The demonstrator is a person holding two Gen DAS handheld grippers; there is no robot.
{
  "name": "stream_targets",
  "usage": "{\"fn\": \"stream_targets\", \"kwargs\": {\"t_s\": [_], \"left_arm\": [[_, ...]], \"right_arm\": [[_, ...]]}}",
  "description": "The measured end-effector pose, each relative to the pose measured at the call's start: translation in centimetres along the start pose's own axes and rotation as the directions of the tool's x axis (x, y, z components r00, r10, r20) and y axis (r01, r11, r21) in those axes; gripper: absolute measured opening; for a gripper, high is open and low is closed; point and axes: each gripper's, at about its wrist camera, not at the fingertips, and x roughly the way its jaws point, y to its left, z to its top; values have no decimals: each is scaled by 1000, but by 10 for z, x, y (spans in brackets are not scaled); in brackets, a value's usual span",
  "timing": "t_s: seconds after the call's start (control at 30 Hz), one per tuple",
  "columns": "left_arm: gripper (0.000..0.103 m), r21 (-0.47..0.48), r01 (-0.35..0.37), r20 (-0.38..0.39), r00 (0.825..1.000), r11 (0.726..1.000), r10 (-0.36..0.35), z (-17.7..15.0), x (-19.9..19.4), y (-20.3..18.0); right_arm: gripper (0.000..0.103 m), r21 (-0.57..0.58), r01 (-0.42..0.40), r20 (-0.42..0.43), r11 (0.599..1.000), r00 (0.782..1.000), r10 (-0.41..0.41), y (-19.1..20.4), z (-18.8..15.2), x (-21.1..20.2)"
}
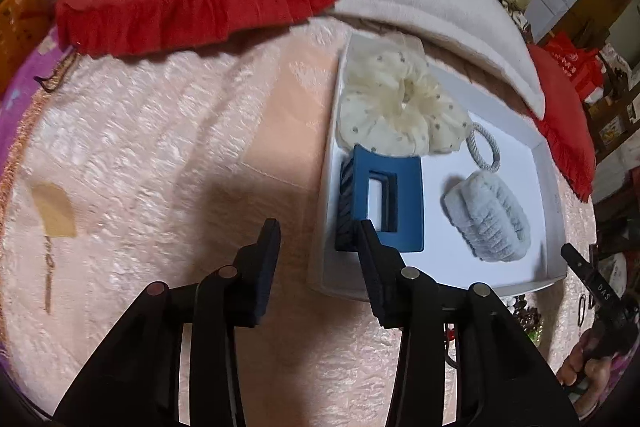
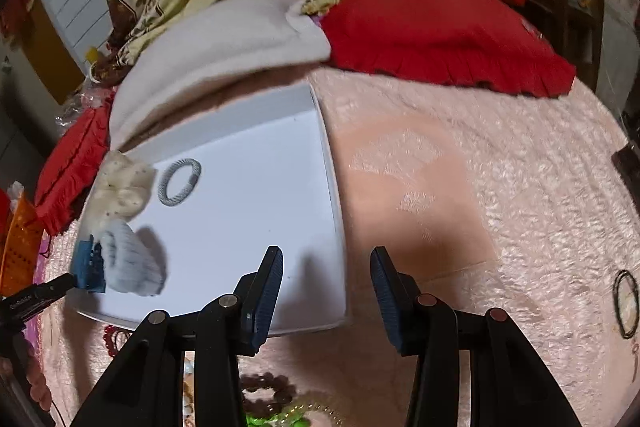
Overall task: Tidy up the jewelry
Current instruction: 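Lower both clips into the white box and open both tools, then move both tools back toward the bracelets beside the box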
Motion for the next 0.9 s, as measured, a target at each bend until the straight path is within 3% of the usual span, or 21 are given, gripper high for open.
{"fn": "stream_targets", "kwargs": {"t_s": [0.07,0.1,0.23,0.47,0.53,0.63,0.73,0.9], "left_arm": [[36,16,16,-14,1000,1000,-15,-2,3,-6],[29,18,26,-13,1000,999,-26,-3,3,-9],[29,28,9,-15,1000,1000,-8,-10,-1,-13],[29,37,-25,21,999,999,25,-13,-9,-14],[29,37,-42,62,997,998,40,-14,-23,-13],[29,29,-62,118,991,998,59,-25,-55,-8],[32,40,-92,180,980,995,84,-46,-87,-4],[38,33,-120,209,972,992,111,-89,-117,8]], "right_arm": [[43,8,-26,-13,1000,1000,26,-2,-2,6],[41,9,-39,-19,999,999,39,-2,-2,8],[31,-21,1,-17,1000,1000,-2,2,-4,10],[31,-22,-13,-32,1000,999,12,-4,1,12],[31,-25,-16,3,1000,1000,16,-4,2,-3],[40,-34,-21,69,999,997,24,-3,0,-34],[43,-66,-39,126,997,991,47,-1,-18,-70],[43,-114,-48,122,992,991,62,1,-61,-95]]}}
